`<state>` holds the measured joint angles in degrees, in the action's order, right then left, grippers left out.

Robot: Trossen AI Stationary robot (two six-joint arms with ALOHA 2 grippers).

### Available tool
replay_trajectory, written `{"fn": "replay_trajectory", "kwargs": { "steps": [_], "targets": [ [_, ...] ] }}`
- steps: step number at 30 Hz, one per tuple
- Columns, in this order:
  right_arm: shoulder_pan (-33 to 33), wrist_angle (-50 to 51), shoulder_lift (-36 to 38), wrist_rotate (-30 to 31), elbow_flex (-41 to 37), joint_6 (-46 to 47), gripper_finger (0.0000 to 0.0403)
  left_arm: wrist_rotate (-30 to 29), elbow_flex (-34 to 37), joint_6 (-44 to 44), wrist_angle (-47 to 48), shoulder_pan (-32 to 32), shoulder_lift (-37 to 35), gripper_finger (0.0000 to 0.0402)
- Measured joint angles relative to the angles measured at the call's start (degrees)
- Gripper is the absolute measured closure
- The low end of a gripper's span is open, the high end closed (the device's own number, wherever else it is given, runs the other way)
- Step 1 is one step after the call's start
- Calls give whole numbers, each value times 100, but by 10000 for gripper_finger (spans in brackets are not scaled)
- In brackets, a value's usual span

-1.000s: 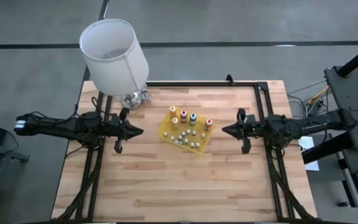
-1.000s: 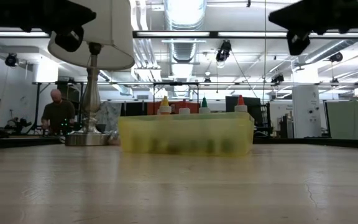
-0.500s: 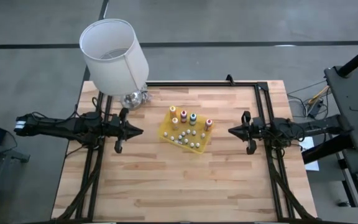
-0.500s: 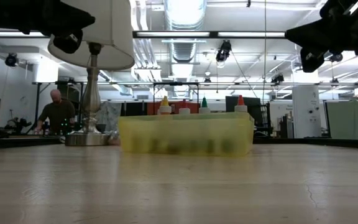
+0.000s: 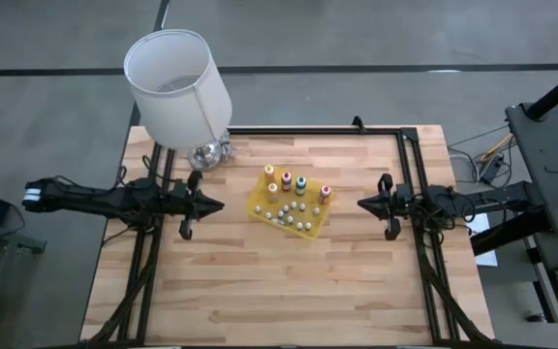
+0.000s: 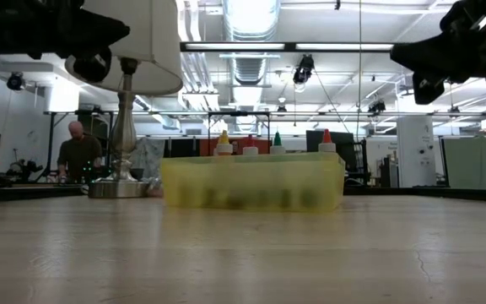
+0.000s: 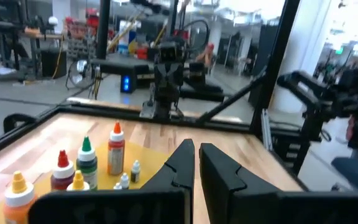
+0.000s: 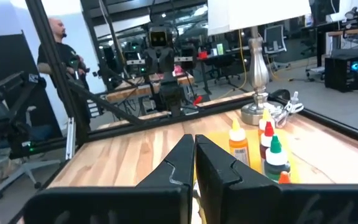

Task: Pick & Place food coloring
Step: Return to Home Position

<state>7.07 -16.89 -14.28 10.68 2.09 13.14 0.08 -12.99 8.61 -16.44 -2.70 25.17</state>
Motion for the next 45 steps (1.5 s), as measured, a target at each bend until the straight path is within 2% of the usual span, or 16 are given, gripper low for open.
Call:
{"fn": "replay_trajectory", "kwargs": {
  "steps": [6,23,37,45],
  "targets": [
    [0,-3,2,0,0,-6,394,0,601,153,-610,0,-73,401],
    [2,4,0,-2,0,18,394,-74,1120,218,-501,9,-1074,401],
    [2,214,-7,30,-42,9,394,-260,1147,425,520,7,-1284,401],
    [2,344,-2,766,-50,-69,394,-232,1243,478,864,7,-1290,402]
  ]
}}
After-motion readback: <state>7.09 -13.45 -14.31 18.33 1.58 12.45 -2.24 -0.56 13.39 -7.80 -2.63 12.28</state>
